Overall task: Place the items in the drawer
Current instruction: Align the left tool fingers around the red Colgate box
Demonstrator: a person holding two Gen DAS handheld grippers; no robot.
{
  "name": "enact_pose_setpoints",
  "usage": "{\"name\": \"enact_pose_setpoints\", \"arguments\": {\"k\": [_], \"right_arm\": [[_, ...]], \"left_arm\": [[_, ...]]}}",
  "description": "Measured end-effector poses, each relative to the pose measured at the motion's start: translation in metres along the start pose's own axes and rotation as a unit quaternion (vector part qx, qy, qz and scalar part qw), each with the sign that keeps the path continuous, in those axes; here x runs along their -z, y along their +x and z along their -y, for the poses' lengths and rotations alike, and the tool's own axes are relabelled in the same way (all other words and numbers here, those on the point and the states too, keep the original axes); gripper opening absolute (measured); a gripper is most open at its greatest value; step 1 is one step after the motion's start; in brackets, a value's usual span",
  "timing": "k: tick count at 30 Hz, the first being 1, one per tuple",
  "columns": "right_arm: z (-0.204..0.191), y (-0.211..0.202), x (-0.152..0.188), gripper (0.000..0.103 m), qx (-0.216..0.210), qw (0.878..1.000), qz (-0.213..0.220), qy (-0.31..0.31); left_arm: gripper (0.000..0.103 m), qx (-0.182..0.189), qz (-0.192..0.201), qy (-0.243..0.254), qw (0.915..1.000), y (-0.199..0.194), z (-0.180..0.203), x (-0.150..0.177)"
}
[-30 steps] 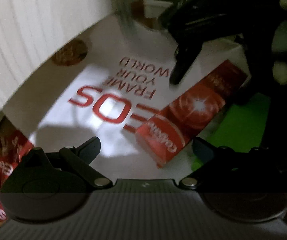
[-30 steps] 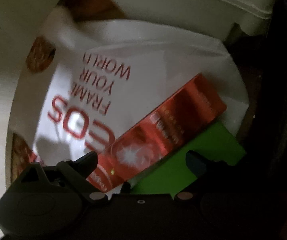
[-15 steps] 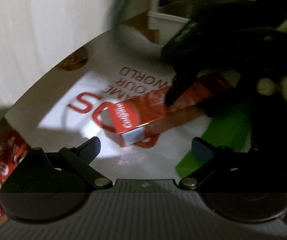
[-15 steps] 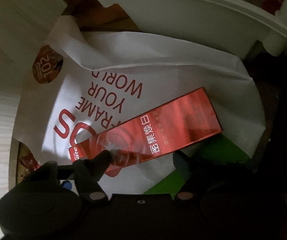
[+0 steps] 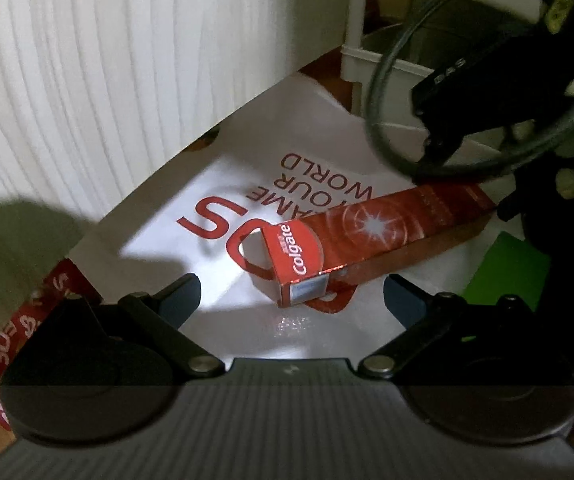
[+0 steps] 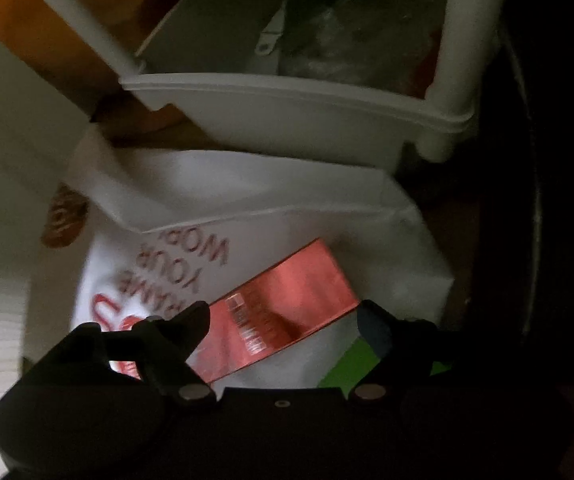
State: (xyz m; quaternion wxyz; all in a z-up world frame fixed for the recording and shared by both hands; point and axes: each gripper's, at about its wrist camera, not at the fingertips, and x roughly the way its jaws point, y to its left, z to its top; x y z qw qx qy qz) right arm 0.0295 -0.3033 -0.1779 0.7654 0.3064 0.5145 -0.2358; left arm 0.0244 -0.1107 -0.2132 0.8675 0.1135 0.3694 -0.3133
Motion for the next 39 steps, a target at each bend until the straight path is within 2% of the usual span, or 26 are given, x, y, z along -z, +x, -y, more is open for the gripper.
{"name": "enact_pose_setpoints", "arguments": {"k": [3, 4, 7, 11, 12, 14, 15, 17, 21, 23, 26, 29, 31, 33, 35, 37, 39], "right_arm": [[0.005, 0.009, -0.005, 0.097, -0.007, 1.0, -0.005, 0.02], [0.006, 0.012, -0.006, 0.097, -0.011, 1.0, -0.006, 0.024], [-0.002, 0.016, -0.005, 0.097, -0.012, 1.0, -0.007, -0.026], [-0.024, 0.017, 0.008, 0.089, -0.007, 0.992, -0.011, -0.123], [-0.03, 0.018, 0.011, 0.083, -0.013, 0.989, -0.017, -0.144], [-0.04, 0.019, 0.016, 0.08, -0.049, 0.984, -0.034, -0.166], [-0.044, 0.019, 0.018, 0.076, -0.066, 0.981, -0.042, -0.176], [-0.049, 0.018, 0.019, 0.071, -0.085, 0.977, -0.05, -0.191], [-0.044, 0.019, 0.016, 0.072, -0.114, 0.978, -0.093, -0.15], [-0.039, 0.022, 0.018, 0.072, -0.119, 0.978, -0.113, -0.126], [-0.034, 0.026, 0.021, 0.073, -0.129, 0.978, -0.138, -0.092], [-0.04, 0.021, 0.023, 0.076, -0.128, 0.978, -0.125, -0.104], [-0.039, 0.024, 0.023, 0.079, -0.139, 0.977, -0.139, -0.088], [-0.032, 0.032, 0.024, 0.081, -0.159, 0.971, -0.172, -0.046], [-0.027, 0.038, 0.026, 0.081, -0.173, 0.966, -0.193, -0.017], [-0.026, 0.04, 0.025, 0.081, -0.186, 0.963, -0.195, -0.004], [-0.028, 0.038, 0.023, 0.081, -0.184, 0.966, -0.181, -0.008]], "left_arm": [[0.1, 0.002, -0.003, -0.006, 1.0, 0.0, -0.002, -0.001], [0.1, 0.001, -0.005, -0.011, 0.9999, 0.001, -0.003, 0.0], [0.1, 0.001, -0.01, -0.03, 0.9995, 0.002, -0.008, -0.002], [0.1, 0.011, -0.017, -0.047, 0.9987, 0.003, -0.013, -0.003], [0.103, 0.011, -0.021, -0.044, 0.9987, 0.003, -0.013, -0.002], [0.103, -0.009, -0.035, -0.015, 0.9992, 0.004, -0.008, 0.0], [0.103, -0.019, -0.042, 0.003, 0.9989, 0.004, -0.005, 0.001], [0.103, -0.017, -0.05, 0.024, 0.9983, 0.004, -0.001, 0.002], [0.102, 0.021, -0.05, 0.032, 0.998, 0.005, 0.007, -0.001], [0.101, 0.017, -0.05, 0.05, 0.9973, 0.007, 0.013, -0.001], [0.101, -0.019, -0.052, 0.058, 0.9968, 0.011, 0.013, -0.002], [0.101, -0.051, -0.042, 0.049, 0.9966, 0.014, 0.006, -0.005], [0.103, -0.051, -0.038, 0.044, 0.997, 0.02, 0.002, -0.008], [0.103, -0.058, -0.047, 0.071, 0.9947, 0.031, 0.006, -0.007], [0.103, -0.067, -0.062, 0.136, 0.9865, 0.037, 0.018, -0.003], [0.103, -0.053, -0.074, 0.174, 0.9806, 0.038, 0.028, -0.001], [0.103, -0.005, -0.069, 0.161, 0.9845, 0.034, 0.034, -0.005]]}}
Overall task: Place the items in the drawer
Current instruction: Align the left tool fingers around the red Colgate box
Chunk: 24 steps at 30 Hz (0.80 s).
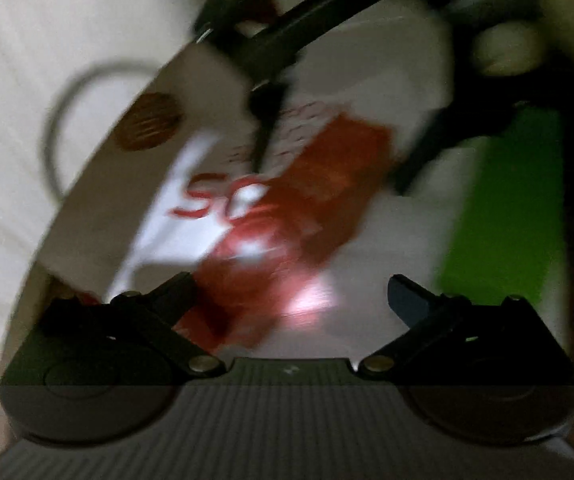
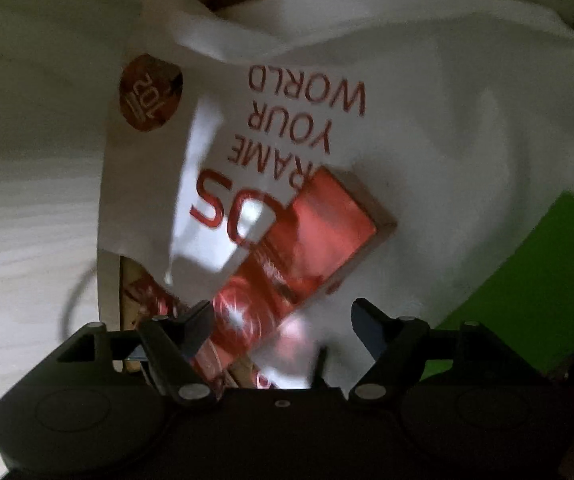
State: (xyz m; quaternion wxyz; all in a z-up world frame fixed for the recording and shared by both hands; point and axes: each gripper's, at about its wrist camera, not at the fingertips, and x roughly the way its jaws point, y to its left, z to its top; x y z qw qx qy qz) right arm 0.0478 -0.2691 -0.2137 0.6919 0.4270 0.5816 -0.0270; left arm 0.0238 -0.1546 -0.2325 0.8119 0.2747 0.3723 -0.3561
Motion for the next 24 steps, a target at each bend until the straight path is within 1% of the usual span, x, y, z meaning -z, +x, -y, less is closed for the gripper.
{"name": "enact_pose_setpoints", "arguments": {"k": [1, 5, 7, 8, 9, 10, 11, 12, 14, 15, 16, 17, 18, 20, 22, 23, 24], "right_arm": [[-0.003, -0.001, -0.001, 0.081, 0.01, 1.0, 0.01, -0.01], [-0.008, -0.007, -0.004, 0.081, 0.04, 0.998, 0.045, -0.034], [-0.006, -0.001, -0.011, 0.081, 0.047, 0.997, 0.051, -0.032], [-0.005, 0.003, -0.014, 0.082, 0.043, 0.998, 0.039, -0.026], [-0.003, 0.009, -0.015, 0.081, 0.032, 0.999, 0.02, -0.015], [-0.002, 0.014, -0.016, 0.081, 0.021, 1.0, 0.0, -0.005], [-0.002, 0.02, -0.017, 0.081, 0.012, 1.0, -0.017, 0.005], [-0.005, 0.024, -0.016, 0.081, 0.012, 1.0, -0.022, 0.007], [-0.011, 0.028, -0.015, 0.082, 0.039, 0.999, -0.011, 0.004], [-0.013, 0.03, -0.017, 0.083, 0.059, 0.998, -0.006, 0.0], [-0.015, 0.032, -0.018, 0.085, 0.069, 0.998, -0.007, -0.006], [-0.016, 0.035, -0.019, 0.088, 0.071, 0.997, -0.011, -0.012], [-0.018, 0.037, -0.02, 0.087, 0.076, 0.997, -0.014, -0.02], [-0.029, 0.035, -0.016, 0.087, 0.103, 0.992, -0.013, -0.068], [-0.04, 0.031, -0.011, 0.082, 0.127, 0.985, -0.011, -0.113], [-0.044, 0.03, -0.01, 0.078, 0.132, 0.983, -0.012, -0.128], [-0.046, 0.029, -0.009, 0.076, 0.137, 0.98, -0.014, -0.144]], "left_arm": [[0.103, 0.015, 0.002, -0.014, 0.9998, 0.002, 0.005, -0.005], [0.103, 0.036, -0.002, -0.037, 0.9987, 0.001, 0.0, -0.005], [0.103, 0.04, 0.002, -0.049, 0.998, -0.003, -0.008, -0.001], [0.103, 0.039, 0.003, -0.055, 0.9977, -0.003, -0.012, 0.001], [0.103, 0.025, 0.002, -0.059, 0.9979, -0.003, -0.013, 0.001], [0.103, 0.002, -0.001, -0.06, 0.9982, -0.01, -0.007, 0.006], [0.103, -0.024, -0.005, -0.051, 0.9984, -0.007, -0.007, 0.008], [0.103, -0.042, -0.009, -0.033, 0.9985, -0.002, -0.005, 0.009], [0.103, -0.07, -0.018, 0.011, 0.9974, 0.008, 0.001, 0.011], [0.103, -0.074, -0.02, 0.021, 0.9969, 0.011, 0.003, 0.011], [0.103, -0.07, -0.021, 0.015, 0.9972, 0.01, 0.002, 0.01], [0.103, -0.061, -0.027, 0.002, 0.9978, 0.009, 0.0, 0.008], [0.103, -0.049, -0.031, -0.007, 0.9983, 0.007, -0.002, 0.007], [0.103, -0.024, -0.037, -0.016, 0.9989, 0.002, -0.003, 0.006], [0.103, -0.006, -0.041, -0.02, 0.9989, -0.001, -0.003, 0.006], [0.103, 0.002, -0.042, -0.02, 0.9989, -0.003, 0.0, 0.007], [0.103, 0.009, -0.042, -0.021, 0.9989, -0.004, 0.003, 0.007]]}}
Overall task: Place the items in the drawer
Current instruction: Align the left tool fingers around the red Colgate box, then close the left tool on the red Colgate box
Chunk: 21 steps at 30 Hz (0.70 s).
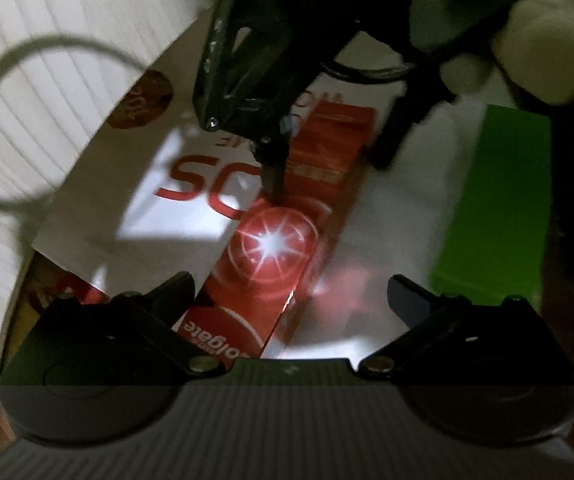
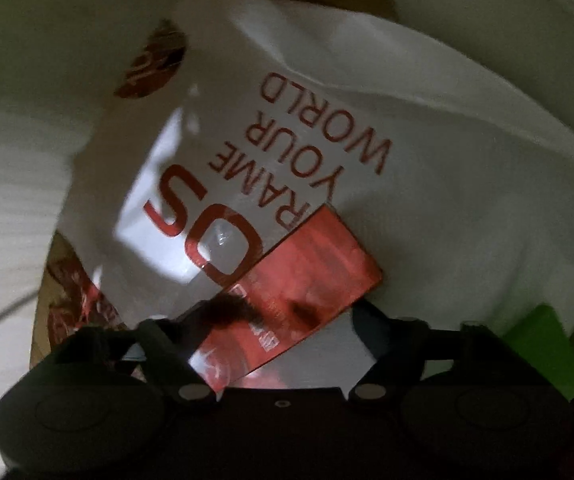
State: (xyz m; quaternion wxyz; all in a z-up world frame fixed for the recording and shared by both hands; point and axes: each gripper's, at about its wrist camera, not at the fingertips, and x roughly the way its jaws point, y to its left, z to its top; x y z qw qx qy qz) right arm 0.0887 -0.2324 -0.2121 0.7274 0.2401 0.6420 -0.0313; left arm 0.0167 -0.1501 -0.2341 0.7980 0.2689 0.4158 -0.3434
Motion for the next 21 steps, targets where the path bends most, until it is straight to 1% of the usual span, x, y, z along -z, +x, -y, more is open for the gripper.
{"name": "enact_pose_setpoints", "arguments": {"k": [2, 4, 6, 8, 10, 11, 12, 13, 14, 15, 16, 17, 18, 19, 21], "right_arm": [[-0.005, -0.003, 0.001, 0.076, 0.012, 0.999, -0.001, -0.033], [-0.012, -0.008, 0.004, 0.076, 0.044, 0.996, 0.002, -0.076], [-0.018, -0.011, 0.005, 0.077, 0.06, 0.994, 0.005, -0.092], [-0.008, -0.01, 0.003, 0.078, 0.033, 0.998, 0.004, -0.046], [0.008, -0.008, 0.002, 0.081, -0.003, 1.0, -0.007, 0.009], [0.01, 0.0, 0.002, 0.083, -0.014, 0.999, -0.009, 0.031], [0.012, 0.008, 0.002, 0.083, -0.022, 0.998, -0.012, 0.05], [0.012, 0.014, 0.004, 0.086, -0.026, 0.998, -0.011, 0.057], [0.009, 0.015, 0.006, 0.087, -0.028, 0.998, 0.0, 0.052], [0.001, 0.016, 0.008, 0.082, -0.017, 0.999, 0.004, 0.03], [-0.005, 0.016, 0.01, 0.082, -0.004, 1.0, 0.007, 0.007], [-0.008, 0.015, 0.012, 0.08, -0.005, 1.0, 0.011, 0.001], [-0.008, 0.014, 0.013, 0.079, -0.009, 1.0, 0.01, -0.004], [-0.007, 0.012, 0.014, 0.078, -0.014, 1.0, 0.01, -0.007], [-0.007, 0.008, 0.014, 0.076, -0.02, 1.0, 0.011, -0.01]], "left_arm": [[0.103, 0.018, -0.005, -0.007, 0.9998, -0.005, 0.001, 0.001], [0.103, 0.037, -0.007, -0.019, 0.9991, -0.008, -0.002, 0.001], [0.103, 0.055, 0.0, -0.054, 0.997, -0.007, -0.012, 0.0], [0.103, 0.075, 0.004, -0.106, 0.9915, -0.014, -0.018, 0.004], [0.103, 0.08, -0.01, -0.14, 0.9868, -0.002, -0.027, 0.005], [0.103, 0.072, -0.021, -0.136, 0.9878, 0.004, -0.025, 0.006], [0.102, 0.064, -0.03, -0.121, 0.9902, 0.009, -0.021, 0.008], [0.102, 0.055, -0.035, -0.105, 0.9924, 0.012, -0.016, 0.009], [0.101, 0.042, -0.03, -0.094, 0.9943, 0.012, -0.012, 0.01], [0.099, 0.036, -0.031, -0.098, 0.9941, 0.011, -0.011, 0.01], [0.09, 0.032, -0.031, -0.103, 0.9937, 0.009, -0.011, 0.01], [0.085, 0.025, -0.029, -0.106, 0.9937, 0.007, -0.013, 0.01], [0.071, 0.02, -0.026, -0.109, 0.9935, 0.005, -0.015, 0.01], [0.06, 0.021, -0.023, -0.118, 0.9926, 0.003, -0.019, 0.009], [0.061, 0.027, -0.02, -0.133, 0.9906, 0.001, -0.027, 0.01]]}}
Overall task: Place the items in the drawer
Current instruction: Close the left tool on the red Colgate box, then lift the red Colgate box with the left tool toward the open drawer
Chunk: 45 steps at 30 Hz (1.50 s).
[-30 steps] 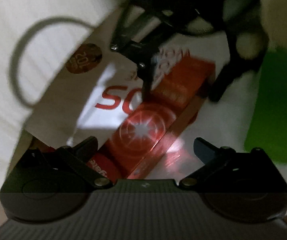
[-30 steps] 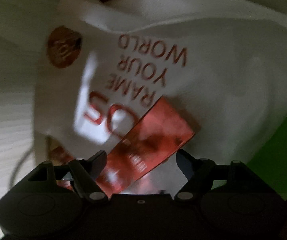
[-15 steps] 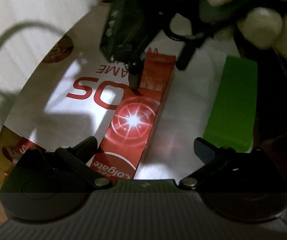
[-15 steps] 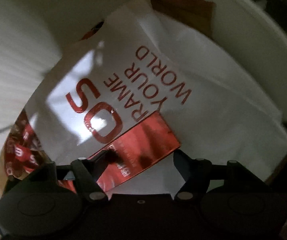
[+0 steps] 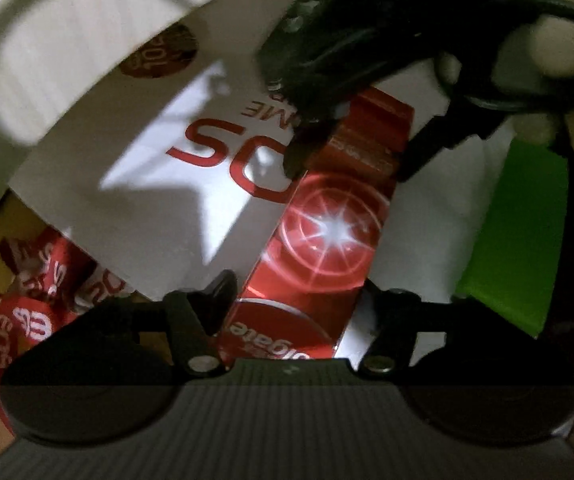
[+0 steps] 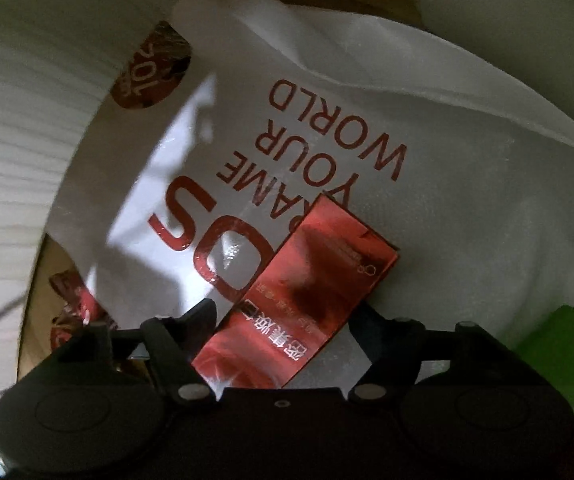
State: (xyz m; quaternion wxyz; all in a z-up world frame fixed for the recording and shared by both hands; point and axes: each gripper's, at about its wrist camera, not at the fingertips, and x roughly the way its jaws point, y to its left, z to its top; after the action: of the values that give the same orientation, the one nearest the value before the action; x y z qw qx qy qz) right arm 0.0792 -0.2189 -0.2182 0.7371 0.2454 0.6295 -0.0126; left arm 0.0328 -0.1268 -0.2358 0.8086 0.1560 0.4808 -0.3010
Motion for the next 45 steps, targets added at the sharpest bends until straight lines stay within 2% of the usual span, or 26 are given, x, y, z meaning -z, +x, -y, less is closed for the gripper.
{"name": "enact_pose_setpoints", "arguments": {"k": [4, 7, 9, 11, 13, 14, 15, 16, 18, 20, 27, 29, 32, 34, 36, 41, 45], "right_arm": [[0.002, -0.004, -0.001, 0.075, -0.008, 1.0, -0.003, 0.001], [0.011, 0.007, -0.004, 0.078, -0.02, 0.999, -0.012, 0.031], [0.009, 0.012, -0.004, 0.093, -0.028, 0.999, -0.013, 0.04], [-0.003, 0.017, 0.0, 0.102, -0.014, 1.0, -0.007, 0.012], [-0.016, 0.02, 0.007, 0.099, 0.009, 1.0, 0.002, -0.023], [-0.018, 0.018, 0.009, 0.092, 0.019, 0.999, 0.01, -0.027], [-0.019, 0.016, 0.012, 0.08, 0.03, 0.999, 0.018, -0.031], [-0.018, 0.014, 0.013, 0.077, 0.03, 0.999, 0.023, -0.028], [-0.001, 0.01, 0.01, 0.069, -0.014, 1.0, 0.02, 0.018], [0.01, 0.006, 0.009, 0.067, -0.031, 0.998, 0.02, 0.046], [0.03, 0.004, 0.004, 0.063, -0.068, 0.993, 0.015, 0.096], [0.03, 0.012, 0.001, 0.066, -0.063, 0.993, 0.007, 0.096], [0.012, 0.018, -0.001, 0.071, -0.037, 0.998, 0.009, 0.057], [-0.012, 0.025, 0.008, 0.065, -0.013, 0.999, 0.022, 0.027], [-0.018, 0.025, 0.017, 0.065, 0.0, 0.999, 0.042, 0.008], [0.003, 0.019, 0.022, 0.062, -0.038, 0.995, 0.051, 0.073], [0.007, 0.004, 0.028, 0.061, -0.087, 0.988, 0.062, 0.115]], "left_arm": [[0.061, -0.011, 0.007, 0.012, 0.9998, 0.003, 0.004, 0.0], [0.06, -0.007, 0.011, 0.008, 0.9999, 0.004, 0.003, 0.0], [0.06, -0.012, 0.01, 0.003, 0.9999, 0.009, 0.008, 0.002], [0.06, -0.013, 0.009, 0.004, 0.9999, 0.013, 0.011, 0.002], [0.06, -0.011, 0.01, 0.004, 0.9999, 0.013, 0.009, 0.002], [0.06, -0.01, 0.011, 0.003, 0.9999, 0.013, 0.008, 0.002], [0.057, -0.011, 0.013, 0.005, 0.9998, 0.012, 0.008, 0.002], [0.057, -0.012, 0.015, 0.013, 0.9997, 0.011, 0.009, 0.002], [0.056, -0.017, 0.022, 0.033, 0.9991, 0.01, 0.014, 0.003], [0.055, -0.025, 0.028, 0.046, 0.9982, 0.01, 0.018, 0.004], [0.049, -0.021, 0.027, 0.043, 0.9985, 0.012, 0.02, 0.005], [0.048, -0.024, 0.032, 0.048, 0.9981, 0.012, 0.024, 0.006], [0.046, -0.028, 0.039, 0.056, 0.9973, 0.011, 0.036, 0.009], [0.045, -0.031, 0.042, 0.061, 0.9967, 0.011, 0.04, 0.01], [0.045, -0.035, 0.046, 0.069, 0.996, 0.01, 0.042, 0.011], [0.046, -0.043, 0.063, 0.087, 0.9932, 0.002, 0.049, 0.012], [0.046, -0.066, 0.084, 0.105, 0.9887, -0.015, 0.053, 0.012]]}}
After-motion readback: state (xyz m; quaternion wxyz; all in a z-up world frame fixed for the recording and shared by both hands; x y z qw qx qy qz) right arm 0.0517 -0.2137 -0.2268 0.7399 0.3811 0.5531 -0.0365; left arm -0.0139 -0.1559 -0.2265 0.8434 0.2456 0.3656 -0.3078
